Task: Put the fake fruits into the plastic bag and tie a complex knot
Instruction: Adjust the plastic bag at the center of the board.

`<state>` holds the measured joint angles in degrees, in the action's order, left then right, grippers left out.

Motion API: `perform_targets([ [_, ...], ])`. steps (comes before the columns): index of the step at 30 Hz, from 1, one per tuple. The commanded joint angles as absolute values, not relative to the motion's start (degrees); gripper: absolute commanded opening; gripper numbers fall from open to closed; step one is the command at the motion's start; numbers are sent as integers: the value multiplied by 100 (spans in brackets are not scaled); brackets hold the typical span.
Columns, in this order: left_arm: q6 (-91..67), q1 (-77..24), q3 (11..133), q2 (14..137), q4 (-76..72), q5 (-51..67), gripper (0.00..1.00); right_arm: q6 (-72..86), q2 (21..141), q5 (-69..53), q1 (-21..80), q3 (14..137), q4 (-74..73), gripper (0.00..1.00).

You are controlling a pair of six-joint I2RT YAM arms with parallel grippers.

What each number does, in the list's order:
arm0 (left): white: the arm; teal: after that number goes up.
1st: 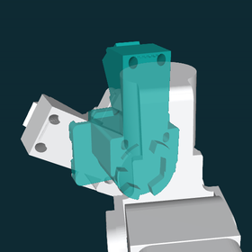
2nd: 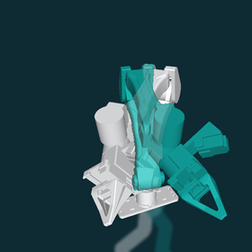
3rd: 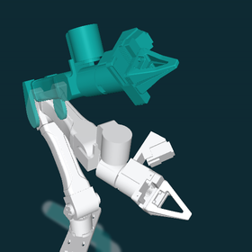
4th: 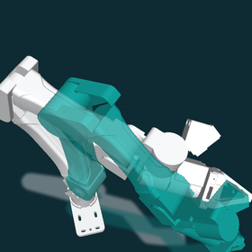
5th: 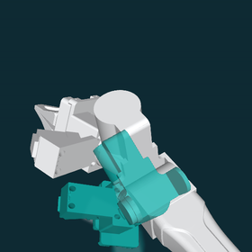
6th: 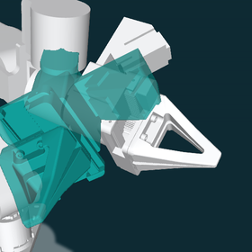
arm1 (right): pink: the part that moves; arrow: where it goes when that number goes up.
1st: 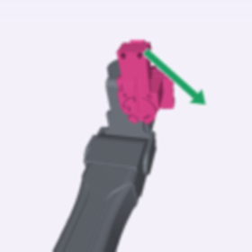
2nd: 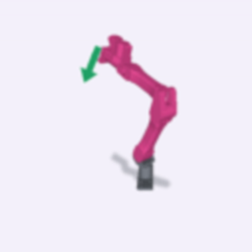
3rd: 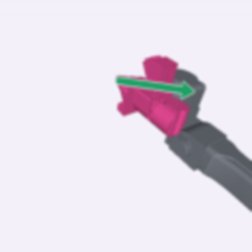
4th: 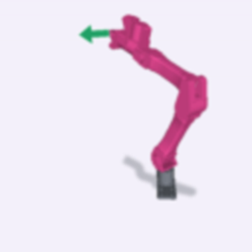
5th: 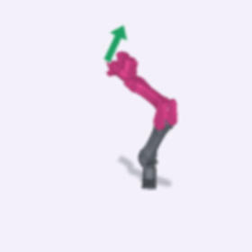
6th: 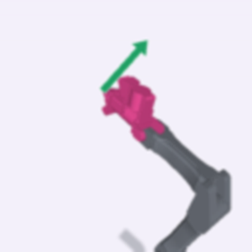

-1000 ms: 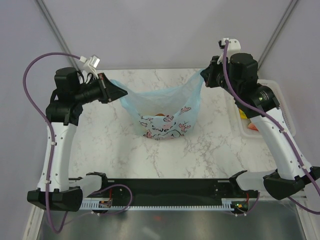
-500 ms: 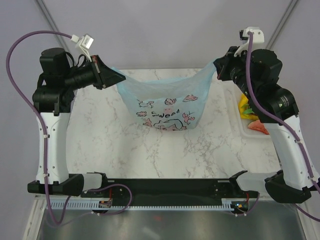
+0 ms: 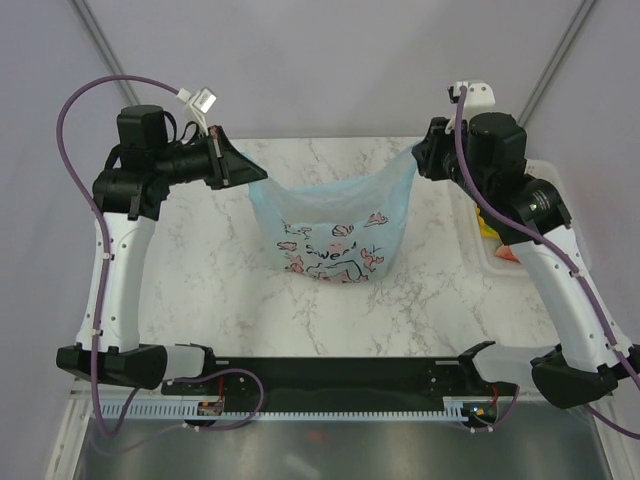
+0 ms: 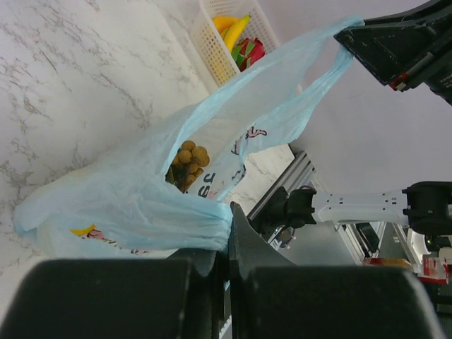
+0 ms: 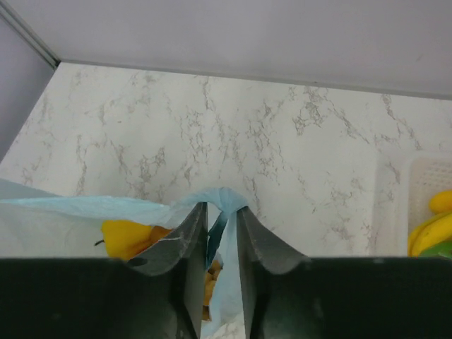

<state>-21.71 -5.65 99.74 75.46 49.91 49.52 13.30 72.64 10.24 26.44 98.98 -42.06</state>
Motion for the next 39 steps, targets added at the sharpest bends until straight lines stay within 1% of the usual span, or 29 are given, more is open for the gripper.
perform_targets([
  [1, -1960, -615, 9949, 7427, 4948, 4887, 3, 1152, 6970, 643, 2637, 9599, -4026, 34],
  [3, -1942, -615, 9923, 7348, 4948, 4799, 4, 1108, 6856, 580, 2645, 9370, -3868, 52],
  [4, -1916, -615, 9897, 7330, 4948, 4781, 4, 1073, 6699, 537, 2646, 9091, -3789, 67],
  [5, -1916, -615, 9870, 7313, 4948, 4781, 4, 1055, 6619, 467, 2646, 8949, -3605, 74],
  [6, -1916, -615, 9844, 7304, 4940, 4781, 5, 1037, 6549, 422, 2637, 8817, -3508, 83],
  [8, -1907, -615, 9791, 7304, 4948, 4790, 6, 959, 6381, 73, 2637, 8491, -3245, 88],
  [12, -1890, -615, 9756, 7260, 4957, 4773, 9, 993, 6354, -246, 2637, 8314, -3076, 89],
  [14, -1855, -615, 9747, 7207, 4983, 4711, 14, 1028, 6398, -316, 2637, 8376, -3067, 82],
  [15, -1837, -615, 9756, 7190, 5036, 4615, 17, 1063, 6416, -412, 2637, 8393, -3041, 73],
  [16, -1793, -615, 9782, 7172, 5088, 4562, 24, 1090, 6460, -439, 2637, 8463, -3041, 65],
  [17, -1758, -615, 9852, 7172, 5141, 4492, 28, 1133, 6486, -448, 2637, 8507, -3067, 56],
  [18, -1723, -615, 9905, 7172, 5211, 4335, 31, 1238, 6521, -422, 2637, 8569, -3111, 41],
  [19, -1627, -615, 9966, 7181, 5429, 4237, 35, 1265, 6548, -335, 2645, 8639, -3172, 33],
  [20, -1574, -615, 10045, 7181, 5545, 4115, 42, 1292, 6600, -290, 2637, 8770, -3242, 26],
  [21, -1521, -615, 10220, 7181, 5650, 3800, 46, 1309, 6627, -247, 2637, 8832, -3356, 13],
  [22, -1416, -615, 10317, 7189, 5895, 3623, 52, 1362, 6662, -159, 2637, 8946, -3418, 7],
  [23, -1363, -615, 10431, 7189, 6011, 3438, 55, 1371, 6671, -141, 2645, 8999, -3462, 4],
  [24, -1336, -615, 10633, 7198, 6134, 3045, 57, 1380, 6680, -149, 2637, 9035, -3515, 2],
  [25, -1275, -615, 10748, 7198, 6222, 2850, 63, 1406, 6688, -149, 2637, 9087, -3533, 0],
  [26, -1266, -615, 10975, 7190, 6405, 2656, 66, 1415, 6697, -123, 2637, 9114, -3559, 0],
  [27, -1248, -615, 11091, 7189, 6486, 2271, 69, 1424, 6697, -106, 2637, 9123, -3577, 0],
  [30, -1204, -615, 11513, 7172, 6636, 1646, 76, 1406, 6732, -35, 2637, 9184, -3656, 0],
  [32, -1160, -615, 11837, 7233, 6618, 1521, 80, 1397, 6750, -35, 2637, 9202, -3674, 0],
  [35, -1055, -624, 12215, 7461, 6391, 2124, 82, 1389, 6776, -35, 2637, 9211, -3691, 0],
  [36, -1037, -641, 12208, 7488, 5998, 2597, 82, 1389, 6776, -35, 2637, 9220, -3691, 0],
  [39, -993, -1018, 12077, 7628, 5381, 2987, 85, 1406, 6829, -35, 2637, 9281, -3718, 0],
])
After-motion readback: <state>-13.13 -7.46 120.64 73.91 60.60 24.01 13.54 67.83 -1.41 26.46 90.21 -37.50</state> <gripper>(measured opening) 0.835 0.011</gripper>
